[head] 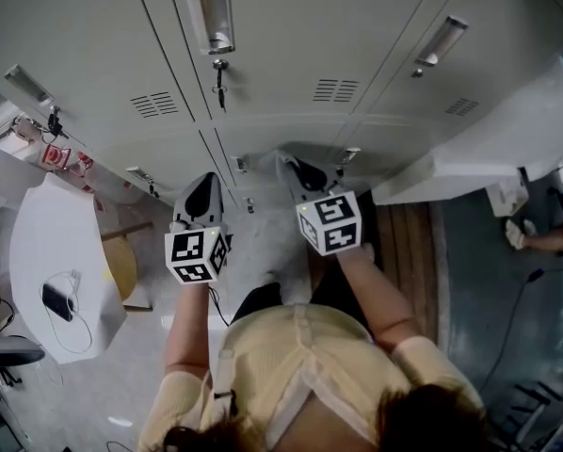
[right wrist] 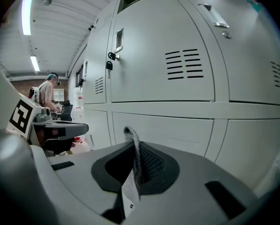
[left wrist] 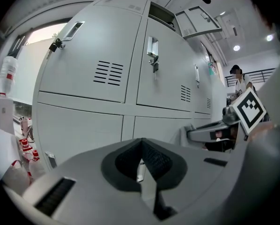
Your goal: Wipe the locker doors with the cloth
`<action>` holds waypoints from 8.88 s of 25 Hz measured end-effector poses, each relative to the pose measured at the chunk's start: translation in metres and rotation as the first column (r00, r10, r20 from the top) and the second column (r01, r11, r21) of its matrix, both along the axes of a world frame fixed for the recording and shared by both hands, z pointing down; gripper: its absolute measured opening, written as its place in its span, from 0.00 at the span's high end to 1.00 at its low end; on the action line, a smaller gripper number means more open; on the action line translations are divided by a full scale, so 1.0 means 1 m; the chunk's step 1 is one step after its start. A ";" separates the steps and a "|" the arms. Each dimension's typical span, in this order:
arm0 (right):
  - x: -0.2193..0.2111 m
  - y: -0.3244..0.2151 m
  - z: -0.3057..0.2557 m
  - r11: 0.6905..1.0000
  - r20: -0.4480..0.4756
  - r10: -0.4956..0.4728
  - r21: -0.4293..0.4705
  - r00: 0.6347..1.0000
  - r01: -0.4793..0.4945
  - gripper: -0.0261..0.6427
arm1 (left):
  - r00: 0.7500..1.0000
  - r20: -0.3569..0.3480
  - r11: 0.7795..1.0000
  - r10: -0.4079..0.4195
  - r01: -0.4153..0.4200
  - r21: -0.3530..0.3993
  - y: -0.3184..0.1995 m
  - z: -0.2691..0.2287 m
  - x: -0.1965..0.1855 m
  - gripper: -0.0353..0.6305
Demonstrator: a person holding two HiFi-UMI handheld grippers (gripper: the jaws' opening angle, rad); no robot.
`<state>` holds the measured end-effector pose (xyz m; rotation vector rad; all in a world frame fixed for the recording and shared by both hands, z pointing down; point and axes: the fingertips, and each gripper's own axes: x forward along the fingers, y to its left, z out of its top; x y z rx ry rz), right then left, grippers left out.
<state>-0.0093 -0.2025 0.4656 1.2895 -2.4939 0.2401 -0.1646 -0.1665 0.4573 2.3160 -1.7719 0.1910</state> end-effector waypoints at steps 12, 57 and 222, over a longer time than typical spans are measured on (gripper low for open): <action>-0.065 -0.001 0.014 0.994 -0.004 -0.110 -0.017 0.994 0.110 0.94 | 0.993 0.016 0.993 -0.115 0.115 -0.005 0.025 0.008 -0.055 0.94; 0.025 -0.047 0.042 0.990 -0.072 0.128 -0.045 0.989 -0.132 0.94 | 1.000 0.021 0.998 0.015 -0.013 -0.066 -0.019 0.031 0.008 0.94; -0.088 -0.014 0.159 0.965 -0.144 -0.138 -0.242 0.980 0.100 0.94 | 0.990 -0.009 0.957 -0.142 0.134 -0.258 0.020 0.133 -0.061 0.94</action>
